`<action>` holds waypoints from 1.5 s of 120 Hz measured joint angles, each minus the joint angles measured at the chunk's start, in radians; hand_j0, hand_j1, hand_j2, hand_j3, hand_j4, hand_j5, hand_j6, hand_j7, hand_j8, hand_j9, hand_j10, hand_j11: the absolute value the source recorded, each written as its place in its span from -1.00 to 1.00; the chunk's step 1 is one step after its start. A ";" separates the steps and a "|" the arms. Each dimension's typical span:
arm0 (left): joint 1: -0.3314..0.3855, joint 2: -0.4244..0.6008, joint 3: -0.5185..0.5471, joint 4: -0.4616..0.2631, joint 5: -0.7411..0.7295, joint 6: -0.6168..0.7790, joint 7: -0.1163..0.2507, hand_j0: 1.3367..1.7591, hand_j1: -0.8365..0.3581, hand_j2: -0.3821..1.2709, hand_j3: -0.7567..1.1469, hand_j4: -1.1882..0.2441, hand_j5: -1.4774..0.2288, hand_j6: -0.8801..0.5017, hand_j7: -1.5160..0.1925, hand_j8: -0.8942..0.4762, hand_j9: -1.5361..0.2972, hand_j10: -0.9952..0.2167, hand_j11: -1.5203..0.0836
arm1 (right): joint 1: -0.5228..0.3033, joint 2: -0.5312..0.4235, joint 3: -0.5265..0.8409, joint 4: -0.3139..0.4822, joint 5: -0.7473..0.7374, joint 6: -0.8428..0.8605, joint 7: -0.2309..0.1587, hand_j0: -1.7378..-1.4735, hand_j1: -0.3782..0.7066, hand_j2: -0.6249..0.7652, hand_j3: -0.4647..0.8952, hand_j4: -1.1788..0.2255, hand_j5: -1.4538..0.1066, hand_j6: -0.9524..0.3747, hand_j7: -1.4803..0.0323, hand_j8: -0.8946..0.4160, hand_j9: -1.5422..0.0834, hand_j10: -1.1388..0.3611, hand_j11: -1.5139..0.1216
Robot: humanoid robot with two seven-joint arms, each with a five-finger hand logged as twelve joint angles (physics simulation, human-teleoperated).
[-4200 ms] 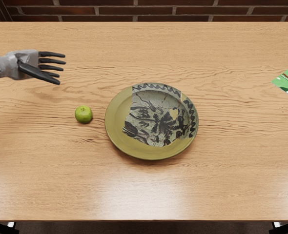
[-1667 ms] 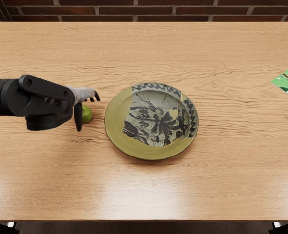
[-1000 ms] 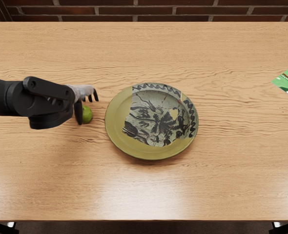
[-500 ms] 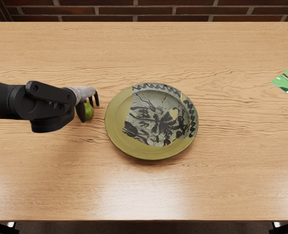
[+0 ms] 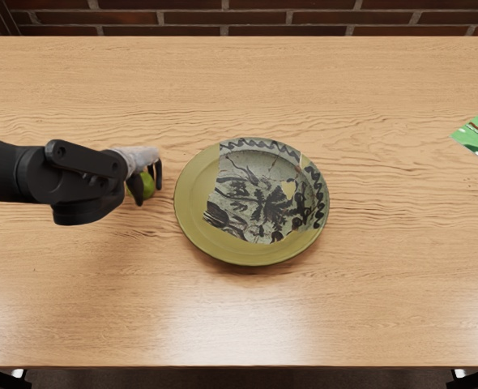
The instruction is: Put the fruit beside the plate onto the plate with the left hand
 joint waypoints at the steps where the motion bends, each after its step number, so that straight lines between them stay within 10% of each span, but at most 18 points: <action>1: 0.000 0.000 0.000 0.000 0.000 0.000 0.000 0.47 -0.26 -0.07 -0.20 -0.47 -0.32 -0.34 -0.35 -0.25 -0.40 -0.29 -0.38 | 0.000 0.000 0.000 0.000 0.000 0.000 0.000 -0.40 -0.89 -0.11 -0.32 0.64 0.82 0.40 0.91 0.33 0.86 0.48 0.81; 21: 0.000 0.000 -0.001 0.001 0.003 -0.012 -0.001 0.40 -0.54 0.41 -0.20 -0.52 -0.47 -0.16 -0.49 -0.04 -0.53 -0.04 -0.56 | 0.000 0.000 0.000 0.000 0.000 0.000 0.000 -0.40 -0.89 -0.11 -0.32 0.64 0.82 0.40 0.91 0.33 0.86 0.48 0.81; 54: -0.027 0.015 0.000 -0.006 -0.010 -0.031 0.001 0.45 0.08 -0.16 -0.20 -0.53 -0.60 -0.46 -0.56 -0.28 -0.58 -0.34 -0.56 | 0.000 0.000 0.000 0.000 0.000 0.000 0.000 -0.40 -0.89 -0.11 -0.32 0.64 0.82 0.40 0.91 0.33 0.86 0.48 0.81; 75: -0.075 0.051 -0.002 -0.009 -0.015 -0.070 0.001 0.47 0.10 -0.18 -0.20 -0.51 -0.67 -0.47 -0.59 -0.30 -0.59 -0.37 -0.56 | 0.000 0.000 0.000 0.000 0.000 0.000 0.000 -0.40 -0.89 -0.11 -0.32 0.64 0.82 0.40 0.91 0.33 0.86 0.48 0.81; 136: -0.196 0.173 -0.124 -0.016 -0.024 -0.350 -0.009 0.50 -0.27 0.48 -0.20 -0.51 -0.69 -0.40 -0.61 -0.31 -0.60 -0.38 -0.55 | 0.000 0.000 0.000 0.000 0.000 0.000 0.000 -0.40 -0.89 -0.11 -0.32 0.64 0.82 0.40 0.91 0.33 0.86 0.48 0.81; 180: -0.233 0.163 -0.221 -0.020 -0.060 -0.456 -0.011 0.50 -0.26 0.46 -0.20 -0.50 -0.71 -0.40 -0.61 -0.33 -0.60 -0.41 -0.58 | 0.000 0.000 0.000 0.000 0.000 0.000 0.000 -0.40 -0.89 -0.11 -0.32 0.64 0.82 0.40 0.91 0.33 0.86 0.48 0.81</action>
